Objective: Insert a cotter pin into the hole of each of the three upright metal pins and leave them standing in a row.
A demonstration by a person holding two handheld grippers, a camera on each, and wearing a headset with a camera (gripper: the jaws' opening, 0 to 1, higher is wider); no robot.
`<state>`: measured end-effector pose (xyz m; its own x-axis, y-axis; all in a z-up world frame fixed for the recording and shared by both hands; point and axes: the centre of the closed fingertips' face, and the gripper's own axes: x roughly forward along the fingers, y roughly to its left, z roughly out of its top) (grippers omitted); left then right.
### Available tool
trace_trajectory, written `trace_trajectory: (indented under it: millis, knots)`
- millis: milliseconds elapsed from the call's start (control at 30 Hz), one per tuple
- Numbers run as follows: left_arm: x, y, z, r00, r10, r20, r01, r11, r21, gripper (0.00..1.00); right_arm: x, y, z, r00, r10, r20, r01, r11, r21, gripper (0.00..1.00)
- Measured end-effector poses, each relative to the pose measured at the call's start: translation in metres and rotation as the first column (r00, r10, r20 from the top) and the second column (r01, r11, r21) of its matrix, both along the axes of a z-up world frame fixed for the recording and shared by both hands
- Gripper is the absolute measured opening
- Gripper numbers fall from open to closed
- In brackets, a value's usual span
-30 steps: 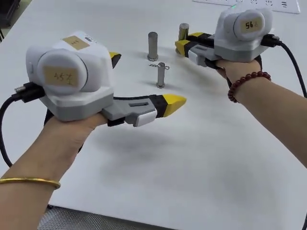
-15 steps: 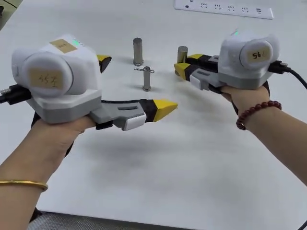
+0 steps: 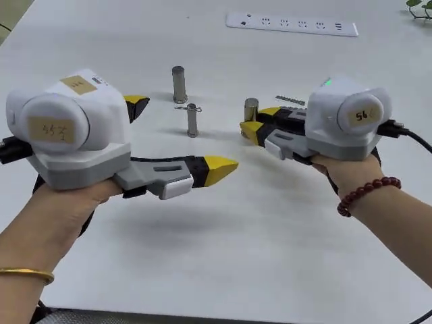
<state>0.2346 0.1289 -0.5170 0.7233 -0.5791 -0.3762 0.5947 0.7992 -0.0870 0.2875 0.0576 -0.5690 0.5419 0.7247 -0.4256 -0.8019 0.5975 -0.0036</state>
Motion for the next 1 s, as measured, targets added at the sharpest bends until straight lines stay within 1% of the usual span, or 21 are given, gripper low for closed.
trace_trajectory:
  millis: [33,100,167,233,300,500,700,800,867,1000]
  knots:
    - [0.000,0.000,0.000,1.000,-0.002,0.001,0.002,1.000,0.000,0.99,-0.002,-0.001,0.000,1.000,-0.001,-0.001,0.001,1.000,0.001,0.08]
    - [-0.001,0.001,0.001,1.000,-0.007,-0.001,0.007,1.000,0.001,0.99,0.001,-0.002,-0.002,1.000,-0.001,-0.008,0.001,1.000,0.002,0.08]
    - [-0.002,0.002,0.001,1.000,-0.006,0.003,0.006,1.000,0.009,0.99,-0.004,-0.002,-0.003,1.000,0.003,-0.006,-0.003,1.000,-0.010,0.08]
    - [-0.005,0.004,0.002,1.000,-0.014,0.007,0.014,1.000,0.026,0.99,-0.009,-0.003,-0.002,1.000,0.003,-0.011,-0.003,1.000,-0.002,0.08]
    - [-0.007,0.006,0.003,1.000,-0.020,0.006,0.020,0.999,0.034,0.99,-0.008,-0.004,-0.003,1.000,0.004,-0.010,-0.004,1.000,0.000,0.08]
    - [-0.012,0.010,0.005,1.000,0.000,0.009,0.000,0.999,0.055,0.99,-0.021,-0.006,-0.006,1.000,0.017,-0.013,-0.017,1.000,-0.005,0.08]
    - [-0.018,0.013,0.005,1.000,0.015,0.004,-0.016,0.999,0.050,0.99,-0.030,-0.010,-0.012,1.000,0.018,-0.024,-0.018,1.000,-0.012,0.08]
    - [-0.020,0.012,0.006,1.000,0.021,0.006,-0.021,0.999,0.037,0.99,-0.032,-0.013,-0.015,1.000,0.016,-0.026,-0.016,1.000,-0.015,0.08]
    - [-0.021,0.013,0.006,1.000,0.023,0.005,-0.023,0.999,0.038,0.99,-0.032,-0.015,-0.016,0.999,0.017,-0.029,-0.018,1.000,-0.008,0.08]
    - [-0.023,0.013,0.004,1.000,0.024,-0.003,-0.024,0.999,0.039,0.99,-0.032,-0.016,-0.019,0.999,0.023,-0.030,-0.024,1.000,-0.011,0.08]
